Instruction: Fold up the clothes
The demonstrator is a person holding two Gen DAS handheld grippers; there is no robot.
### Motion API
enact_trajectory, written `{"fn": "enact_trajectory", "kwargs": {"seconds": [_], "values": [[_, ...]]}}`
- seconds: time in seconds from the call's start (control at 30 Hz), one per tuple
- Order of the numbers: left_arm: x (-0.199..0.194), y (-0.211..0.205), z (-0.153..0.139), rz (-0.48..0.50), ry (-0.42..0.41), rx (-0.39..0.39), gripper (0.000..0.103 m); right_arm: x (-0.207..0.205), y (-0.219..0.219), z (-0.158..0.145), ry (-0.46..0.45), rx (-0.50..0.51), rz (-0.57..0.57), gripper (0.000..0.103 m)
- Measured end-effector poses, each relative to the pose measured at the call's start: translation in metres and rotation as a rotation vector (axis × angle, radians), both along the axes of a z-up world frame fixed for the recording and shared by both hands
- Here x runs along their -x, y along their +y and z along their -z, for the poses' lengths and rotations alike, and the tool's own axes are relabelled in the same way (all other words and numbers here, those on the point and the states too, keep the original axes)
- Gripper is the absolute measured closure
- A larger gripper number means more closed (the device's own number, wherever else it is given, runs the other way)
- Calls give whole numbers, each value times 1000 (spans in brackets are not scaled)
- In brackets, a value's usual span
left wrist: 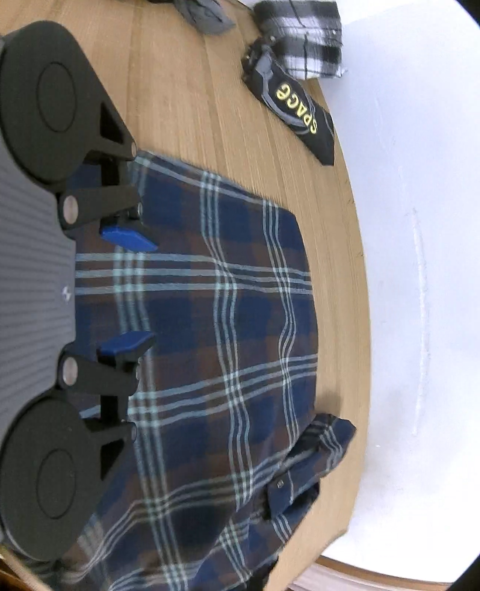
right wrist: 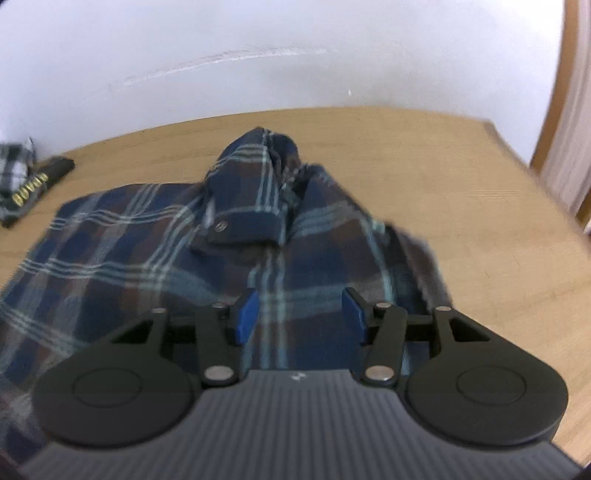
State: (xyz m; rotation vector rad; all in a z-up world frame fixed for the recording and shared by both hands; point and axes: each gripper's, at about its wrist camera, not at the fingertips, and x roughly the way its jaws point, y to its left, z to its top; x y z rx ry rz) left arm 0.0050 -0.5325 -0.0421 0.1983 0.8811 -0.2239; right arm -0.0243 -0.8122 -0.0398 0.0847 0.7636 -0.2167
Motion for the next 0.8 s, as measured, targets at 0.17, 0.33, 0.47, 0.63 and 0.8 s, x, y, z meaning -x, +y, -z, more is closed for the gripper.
{"fn": "enact_trajectory", "kwargs": {"seconds": [0.17,0.33,0.47,0.63,0.8], "values": [[-51,14,19,-12,42,-30,53,-47,-32,12,23,115,-9,51],[-82,16,37,-82,80,-20,53,-102,-81,42,42,17,-9,50],[-92,7,56,-144,129,-36,53,-139,-95,74,85,-112,-56,52],[-81,-6,70,-227,149,-98,46,-141,-85,67,42,-7,-119,92],[-76,-12,74,-244,157,-128,22,-159,-148,85,55,-97,106,91]]}}
